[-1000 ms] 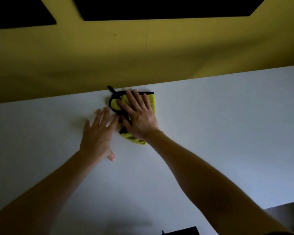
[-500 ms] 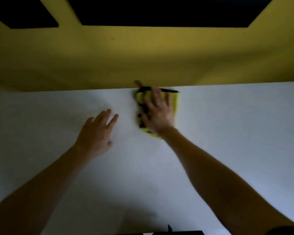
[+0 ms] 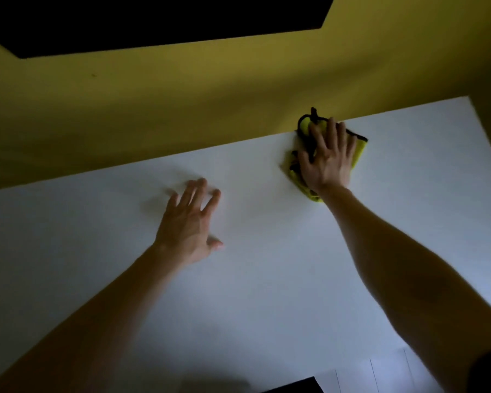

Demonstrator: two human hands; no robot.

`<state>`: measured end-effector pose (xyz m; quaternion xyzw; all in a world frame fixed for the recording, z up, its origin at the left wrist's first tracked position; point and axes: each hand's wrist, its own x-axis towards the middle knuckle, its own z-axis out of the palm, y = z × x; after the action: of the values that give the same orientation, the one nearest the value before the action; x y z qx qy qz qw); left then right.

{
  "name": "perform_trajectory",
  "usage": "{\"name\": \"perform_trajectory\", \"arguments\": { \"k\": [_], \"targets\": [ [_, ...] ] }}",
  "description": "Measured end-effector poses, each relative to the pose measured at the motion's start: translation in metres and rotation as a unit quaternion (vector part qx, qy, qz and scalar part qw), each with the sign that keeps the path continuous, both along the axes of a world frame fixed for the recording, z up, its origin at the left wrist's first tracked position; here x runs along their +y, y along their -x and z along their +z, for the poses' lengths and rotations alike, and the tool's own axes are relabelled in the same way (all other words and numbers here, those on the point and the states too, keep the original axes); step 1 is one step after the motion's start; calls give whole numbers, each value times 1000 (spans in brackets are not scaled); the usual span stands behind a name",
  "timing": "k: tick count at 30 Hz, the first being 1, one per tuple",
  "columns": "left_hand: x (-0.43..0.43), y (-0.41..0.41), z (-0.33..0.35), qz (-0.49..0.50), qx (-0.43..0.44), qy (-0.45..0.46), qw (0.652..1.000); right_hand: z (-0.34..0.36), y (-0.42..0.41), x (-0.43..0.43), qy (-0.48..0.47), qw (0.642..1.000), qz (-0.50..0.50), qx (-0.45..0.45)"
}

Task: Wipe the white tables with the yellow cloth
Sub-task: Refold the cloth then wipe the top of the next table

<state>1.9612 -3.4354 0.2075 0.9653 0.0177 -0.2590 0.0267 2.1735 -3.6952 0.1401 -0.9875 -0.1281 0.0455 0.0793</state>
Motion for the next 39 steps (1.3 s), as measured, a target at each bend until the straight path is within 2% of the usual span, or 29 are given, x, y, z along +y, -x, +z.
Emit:
{"name": "perform_trajectory", "arguments": {
  "k": [5,9,11,13,15,18,20,24,26,28,30,33,35,37,39],
  "targets": [
    [-3,6,-6,11,-17,-6,1000,5,85,106,-30,976,216,15],
    [-3,4,-7,3,-12,-10,1000,3,66,83,-39,959,282,20],
    [-2,4,-8,-7,-4,-13,1000,-6,31,27,-41,975,219,5],
    [-2,4,-9,-11,-2,-21,1000,-8,-8,-39,-39,994,104,-22],
    [-2,6,-11,-12,-7,-28,1000,-3,-30,-82,-19,1000,5,-11],
    [-1,7,-12,-18,-2,-34,999,-1,-16,-60,-7,998,-67,3],
    [-2,7,-11,-17,-5,-37,999,2,28,-17,-29,999,-25,0],
    [-1,5,-11,-18,-9,-44,999,11,124,68,-49,986,155,35],
    [-2,6,-12,-16,-9,-47,999,12,129,71,-48,975,215,38],
    [-2,4,-13,-17,-10,-45,999,3,102,37,-45,969,242,26],
    [-1,4,-14,-24,-12,-51,998,-4,64,-20,-40,984,176,7],
    [1,7,-18,-26,-17,-56,998,0,17,-100,-12,1000,1,6],
    [2,7,-20,-21,-34,-56,998,2,13,-107,-7,998,-57,19],
    [1,7,-19,-28,-23,-60,998,5,45,-74,-30,998,-55,31],
    [1,5,-18,-31,-10,-63,998,8,113,-22,-43,998,38,28]
  ]
}}
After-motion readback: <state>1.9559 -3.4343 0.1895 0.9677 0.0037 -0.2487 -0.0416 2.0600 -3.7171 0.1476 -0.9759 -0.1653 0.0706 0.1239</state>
